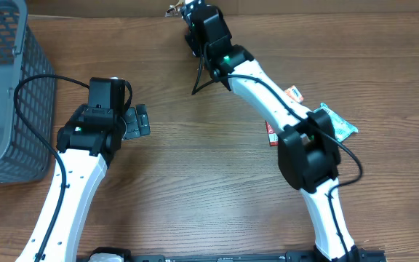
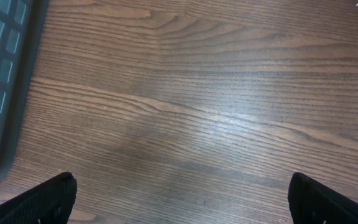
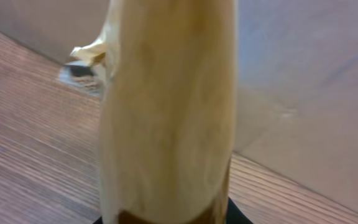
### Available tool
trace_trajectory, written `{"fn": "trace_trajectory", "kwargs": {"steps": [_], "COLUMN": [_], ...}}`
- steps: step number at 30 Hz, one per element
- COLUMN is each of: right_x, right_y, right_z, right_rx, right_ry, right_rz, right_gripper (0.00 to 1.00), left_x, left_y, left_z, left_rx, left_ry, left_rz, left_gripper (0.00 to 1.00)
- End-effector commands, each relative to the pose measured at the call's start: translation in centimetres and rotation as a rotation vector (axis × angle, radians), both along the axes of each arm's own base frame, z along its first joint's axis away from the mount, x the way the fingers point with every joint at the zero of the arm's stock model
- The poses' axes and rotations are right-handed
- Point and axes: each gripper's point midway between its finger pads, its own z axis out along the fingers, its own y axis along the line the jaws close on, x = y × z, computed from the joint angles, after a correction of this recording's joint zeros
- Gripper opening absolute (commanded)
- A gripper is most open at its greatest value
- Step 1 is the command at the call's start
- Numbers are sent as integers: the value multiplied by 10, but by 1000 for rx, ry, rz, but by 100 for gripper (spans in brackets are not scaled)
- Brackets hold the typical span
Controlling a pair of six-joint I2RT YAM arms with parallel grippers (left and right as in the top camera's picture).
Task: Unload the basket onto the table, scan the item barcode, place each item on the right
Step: 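Carry the bag back down and lower it onto the table centre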
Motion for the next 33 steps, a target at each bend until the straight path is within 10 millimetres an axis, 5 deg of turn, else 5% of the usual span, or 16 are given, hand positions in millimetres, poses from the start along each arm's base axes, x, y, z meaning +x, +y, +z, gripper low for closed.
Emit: {"fn": "trace_trajectory", "kwargs": {"steps": [1, 6, 14, 17, 18, 20, 21, 33], "right_x": [-32, -80, -193, -223, -228, -232, -233, -224], "right_y": [-23, -59, -95, -108, -112, -116, -117, -114], "right_z": [116, 115, 24, 0, -6, -17, -21, -31], "right_rx": [165, 194, 19, -35, -49, -66, -70, -51], "right_ry": [-78, 125, 743, 906, 929, 957, 965, 937], "right_rz": [-58, -159, -134, -151, -160, -170, -174, -170], "right_gripper": [4, 4, 4, 14, 33, 86, 100, 100], "left_x": [4, 4, 4, 4, 4, 4, 4, 4], "left_y": [4, 4, 4, 4, 4, 4, 4, 4], "left_z": [9, 9, 9, 9, 9, 9, 9, 9], "left_rx": [15, 15, 15, 15, 15, 15, 15, 15], "left_ry": [-24, -24, -24, -24, -24, -24, -24, -24], "left_rz": [3, 3, 3, 3, 3, 3, 3, 3], "left_gripper": [100, 100, 100, 100, 100, 100, 100, 100]}}
